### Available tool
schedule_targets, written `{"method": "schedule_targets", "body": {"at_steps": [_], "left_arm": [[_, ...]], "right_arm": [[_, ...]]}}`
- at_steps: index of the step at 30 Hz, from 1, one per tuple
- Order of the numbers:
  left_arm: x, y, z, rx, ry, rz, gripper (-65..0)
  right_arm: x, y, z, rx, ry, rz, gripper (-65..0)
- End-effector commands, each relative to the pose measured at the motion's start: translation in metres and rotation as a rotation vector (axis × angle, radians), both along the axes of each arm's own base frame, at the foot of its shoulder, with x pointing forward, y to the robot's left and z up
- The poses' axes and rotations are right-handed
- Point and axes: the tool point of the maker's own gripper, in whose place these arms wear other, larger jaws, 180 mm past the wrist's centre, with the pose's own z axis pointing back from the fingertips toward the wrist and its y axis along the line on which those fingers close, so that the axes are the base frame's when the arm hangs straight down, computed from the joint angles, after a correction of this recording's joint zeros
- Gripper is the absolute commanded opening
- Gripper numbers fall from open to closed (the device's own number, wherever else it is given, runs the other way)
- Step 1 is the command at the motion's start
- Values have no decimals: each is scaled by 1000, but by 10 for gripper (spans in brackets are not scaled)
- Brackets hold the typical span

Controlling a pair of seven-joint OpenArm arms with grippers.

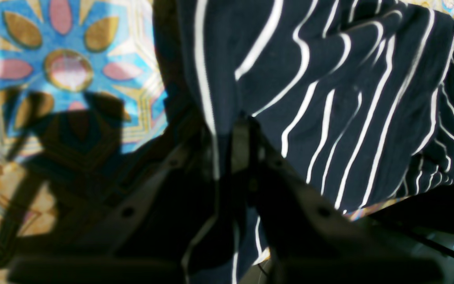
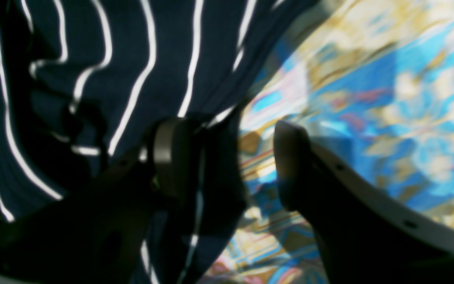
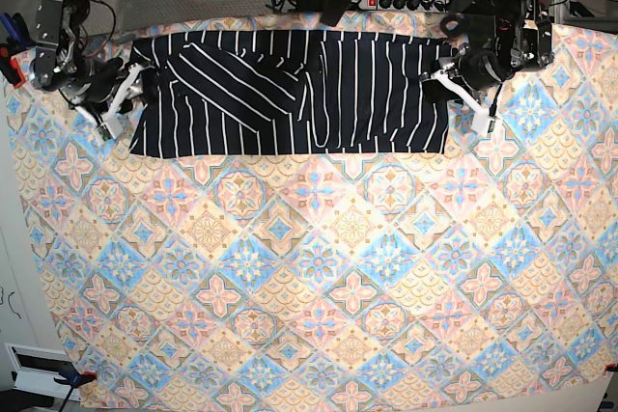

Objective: Fold the T-shirt properly
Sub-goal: 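Grasp both ends of the folded strip with both grippers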

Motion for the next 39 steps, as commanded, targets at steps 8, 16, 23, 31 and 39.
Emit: {"method": "schedule_targets", "body": {"at_steps": [8,16,23,31,39], "left_arm": [[9,1,9,-6,-39,-2,-650],[10,1,10,-6,-40,-2,-650],[10,1,10,-5,-41,-1,-650],[10,0,10,-8,-41,0,-650],[10,-5,9,-24,-42,10,-650]], "right_arm": [[16,-5,10,-1,-42,-2,-322],[14,19,-6,85,5,10,-324],[15,26,-4,151,1,-21,-325],[-1,24,-11,123,80,1,-325],[-16,43,-22,115,161,89,-424]]}}
